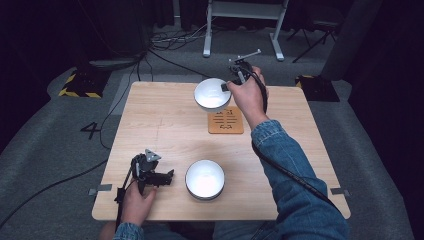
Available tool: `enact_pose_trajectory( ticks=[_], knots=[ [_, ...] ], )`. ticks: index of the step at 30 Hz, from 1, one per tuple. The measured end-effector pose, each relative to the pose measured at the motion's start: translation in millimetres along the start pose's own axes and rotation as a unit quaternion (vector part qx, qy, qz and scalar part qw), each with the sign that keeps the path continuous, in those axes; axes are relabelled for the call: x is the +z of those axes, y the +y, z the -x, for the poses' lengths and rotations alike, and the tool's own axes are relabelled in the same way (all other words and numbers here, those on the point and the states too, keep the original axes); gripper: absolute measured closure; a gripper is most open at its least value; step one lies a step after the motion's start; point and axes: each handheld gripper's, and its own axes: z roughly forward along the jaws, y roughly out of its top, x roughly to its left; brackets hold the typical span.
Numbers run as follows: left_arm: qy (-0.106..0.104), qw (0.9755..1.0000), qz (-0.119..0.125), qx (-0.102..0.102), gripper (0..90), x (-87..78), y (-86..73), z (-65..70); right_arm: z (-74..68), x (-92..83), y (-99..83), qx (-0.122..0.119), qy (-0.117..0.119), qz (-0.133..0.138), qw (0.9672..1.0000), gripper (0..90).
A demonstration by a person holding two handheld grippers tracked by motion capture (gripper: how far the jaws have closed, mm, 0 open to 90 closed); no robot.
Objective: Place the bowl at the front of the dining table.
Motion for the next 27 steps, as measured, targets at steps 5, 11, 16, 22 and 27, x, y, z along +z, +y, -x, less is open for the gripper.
enact_pose_trajectory(
  ticks=[5, 11, 16, 22, 27],
  knots=[
    [-0.002, 1.0, 0.002, 0.0, 0.4, -0.1, -0.2, -0.4, 6.1, 7.3, 7.7, 0.016, -0.003, 0.003, 0.9999, 81.9],
    [0.002, 1.0, 0.001, -0.001, 0.4, 0.1, 0.2, -0.3, 16.2, 14.7, 14.1, 0.035, -0.021, -0.002, 0.9992, 81.9],
    [0.004, 1.0, 0.0, -0.004, 0.4, 0.3, 0.5, -0.2, 25.2, 20.3, 15.1, 0.041, -0.03, 0.001, 0.9987, 81.8],
    [0.006, 1.0, -0.001, -0.004, 0.4, 0.9, 1.8, -0.8, 37.5, 29.3, 9.7, 0.056, -0.035, -0.001, 0.9978, 81.8],
    [0.006, 1.0, 0.002, -0.006, 0.4, 1.5, 1.9, -0.9, 49.0, 35.8, 5.2, 0.062, -0.043, -0.006, 0.9971, 81.8]
  ],
)
